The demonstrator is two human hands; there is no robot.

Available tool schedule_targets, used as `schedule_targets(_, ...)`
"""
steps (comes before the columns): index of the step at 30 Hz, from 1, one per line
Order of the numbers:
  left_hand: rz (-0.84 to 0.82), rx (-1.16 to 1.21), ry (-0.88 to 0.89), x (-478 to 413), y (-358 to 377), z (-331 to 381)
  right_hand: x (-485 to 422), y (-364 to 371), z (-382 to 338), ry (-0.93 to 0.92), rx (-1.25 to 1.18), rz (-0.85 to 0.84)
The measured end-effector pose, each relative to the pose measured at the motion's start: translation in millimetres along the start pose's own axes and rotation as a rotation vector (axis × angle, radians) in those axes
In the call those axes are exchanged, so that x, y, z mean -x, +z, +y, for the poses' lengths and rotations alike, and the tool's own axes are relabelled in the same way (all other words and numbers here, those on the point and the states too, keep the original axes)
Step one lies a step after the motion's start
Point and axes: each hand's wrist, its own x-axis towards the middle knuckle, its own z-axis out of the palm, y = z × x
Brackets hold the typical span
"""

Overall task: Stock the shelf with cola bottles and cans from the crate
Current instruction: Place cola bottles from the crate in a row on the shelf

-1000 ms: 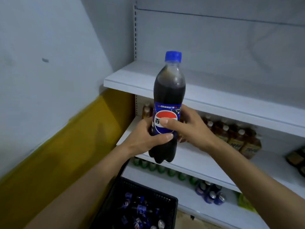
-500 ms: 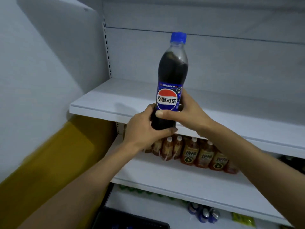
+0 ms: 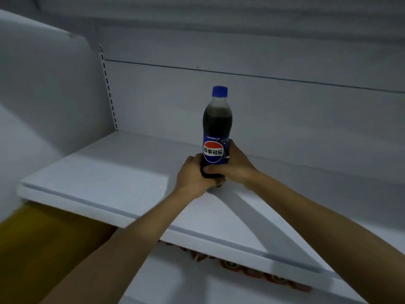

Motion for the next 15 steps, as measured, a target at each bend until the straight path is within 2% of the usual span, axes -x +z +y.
schedule_targets(9,0.033,-0.03,-0.065,-70.4,30.6,-16.3,-74.1,-5.4,44.9,0.01,-0.038,0.036)
schedule_targets(15,0.067,-0.003,-0.092,-96.4,44.9,-20.4,-97.4,-10.5,57.6,0.092,-0.009,0.059)
